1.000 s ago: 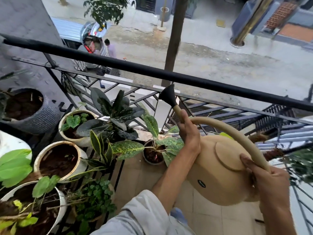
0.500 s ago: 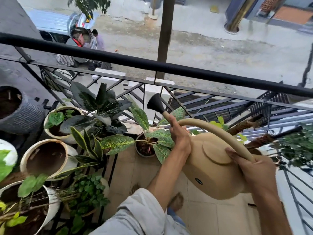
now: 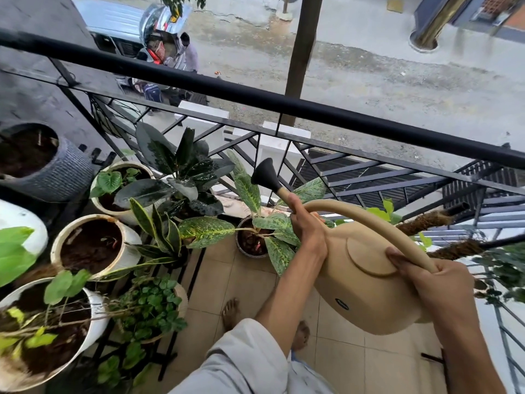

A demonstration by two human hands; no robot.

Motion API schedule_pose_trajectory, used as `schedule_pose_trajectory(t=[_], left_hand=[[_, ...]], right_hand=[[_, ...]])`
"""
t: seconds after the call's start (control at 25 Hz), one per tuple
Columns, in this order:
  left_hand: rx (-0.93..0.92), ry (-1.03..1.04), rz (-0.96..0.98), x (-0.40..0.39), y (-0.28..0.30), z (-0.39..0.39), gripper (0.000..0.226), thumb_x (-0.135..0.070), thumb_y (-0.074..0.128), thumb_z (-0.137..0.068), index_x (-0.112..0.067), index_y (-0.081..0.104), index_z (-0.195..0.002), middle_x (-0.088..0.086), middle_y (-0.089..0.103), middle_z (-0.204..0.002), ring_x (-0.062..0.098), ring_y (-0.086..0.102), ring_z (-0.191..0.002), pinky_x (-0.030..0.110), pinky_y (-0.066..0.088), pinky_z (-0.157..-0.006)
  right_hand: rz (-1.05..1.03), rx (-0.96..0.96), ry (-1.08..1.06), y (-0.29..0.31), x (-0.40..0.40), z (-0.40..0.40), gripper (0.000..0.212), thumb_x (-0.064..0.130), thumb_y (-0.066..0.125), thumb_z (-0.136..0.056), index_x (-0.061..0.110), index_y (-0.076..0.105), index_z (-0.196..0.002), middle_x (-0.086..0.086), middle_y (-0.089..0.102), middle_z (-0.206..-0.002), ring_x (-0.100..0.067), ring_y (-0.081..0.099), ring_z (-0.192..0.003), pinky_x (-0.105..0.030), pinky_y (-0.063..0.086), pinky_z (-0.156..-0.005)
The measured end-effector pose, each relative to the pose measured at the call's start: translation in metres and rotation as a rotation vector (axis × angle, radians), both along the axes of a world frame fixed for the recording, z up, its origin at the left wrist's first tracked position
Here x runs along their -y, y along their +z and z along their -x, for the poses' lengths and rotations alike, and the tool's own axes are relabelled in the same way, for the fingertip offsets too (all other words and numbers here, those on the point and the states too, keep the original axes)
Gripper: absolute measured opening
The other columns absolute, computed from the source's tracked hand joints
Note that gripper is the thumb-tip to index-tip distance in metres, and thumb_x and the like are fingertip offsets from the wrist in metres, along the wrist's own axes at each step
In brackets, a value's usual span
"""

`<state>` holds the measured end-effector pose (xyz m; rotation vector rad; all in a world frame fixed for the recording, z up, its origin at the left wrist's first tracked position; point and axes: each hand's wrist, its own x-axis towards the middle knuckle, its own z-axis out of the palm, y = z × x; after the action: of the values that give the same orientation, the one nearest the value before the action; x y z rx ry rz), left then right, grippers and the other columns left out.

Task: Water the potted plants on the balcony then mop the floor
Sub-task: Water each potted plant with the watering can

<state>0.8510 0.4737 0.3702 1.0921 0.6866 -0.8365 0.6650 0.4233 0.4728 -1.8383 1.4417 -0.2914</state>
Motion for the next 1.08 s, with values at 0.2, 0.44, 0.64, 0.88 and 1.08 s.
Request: schedule_pose_trajectory(t=[0.2, 0.44, 0.64, 0.88, 1.08], left_hand=[[-0.019, 0.007, -0.005, -0.004, -0.001, -0.012, 0.073, -0.076, 0.039, -0.095, -0.01, 0.062, -0.117, 0.003, 0.054, -0.076, 0.015, 0.05, -0.061, 0.029, 0.041, -0.055], [-0.041, 0.022, 0.026, -0.008, -0.006, -0.023, 0.08, -0.082, 0.043, -0.089, -0.009, 0.06, -0.116, 0.002, 0.053, -0.073, 0.014, 0.05, -0.058, 0.028, 0.042, -0.053], [-0.022, 0.018, 0.016, -0.01, -0.009, -0.03, 0.093, -0.09, 0.042, -0.077, -0.009, 0.062, -0.118, 0.002, 0.056, -0.074, 0.014, 0.052, -0.058, 0.028, 0.042, -0.053], [-0.001, 0.001, 0.008, -0.01, -0.007, -0.038, 0.102, -0.092, 0.039, -0.062, -0.009, 0.065, -0.116, 0.0, 0.054, -0.07, 0.013, 0.052, -0.055, 0.025, 0.039, -0.048], [-0.006, -0.068, 0.012, -0.012, -0.003, -0.044, 0.089, -0.09, 0.035, -0.078, -0.014, 0.063, -0.117, 0.001, 0.058, -0.08, 0.014, 0.053, -0.065, 0.028, 0.042, -0.054]], right_hand=[[-0.003, -0.031, 0.0, 0.0, -0.001, -0.012, 0.036, 0.054, 0.09, -0.066, 0.032, 0.069, -0.048, 0.007, 0.046, -0.038, -0.025, 0.048, -0.051, -0.036, 0.04, -0.054], [-0.012, 0.036, 0.012, -0.005, -0.007, -0.021, 0.028, 0.051, 0.091, -0.067, 0.031, 0.074, -0.055, 0.002, 0.053, -0.044, -0.024, 0.049, -0.053, -0.034, 0.038, -0.057], [-0.021, 0.049, -0.006, -0.006, -0.016, -0.031, 0.029, 0.047, 0.092, -0.068, 0.028, 0.074, -0.054, -0.002, 0.051, -0.047, -0.023, 0.046, -0.053, -0.031, 0.035, -0.056], [-0.036, 0.044, -0.04, -0.003, -0.026, -0.04, 0.038, 0.044, 0.091, -0.071, 0.03, 0.068, -0.043, 0.008, 0.043, -0.039, -0.023, 0.041, -0.053, -0.029, 0.03, -0.054], [-0.036, 0.039, -0.104, -0.009, -0.024, -0.041, 0.048, 0.049, 0.092, -0.065, 0.017, 0.062, -0.044, -0.003, 0.052, -0.05, -0.025, 0.045, -0.055, -0.029, 0.033, -0.055]])
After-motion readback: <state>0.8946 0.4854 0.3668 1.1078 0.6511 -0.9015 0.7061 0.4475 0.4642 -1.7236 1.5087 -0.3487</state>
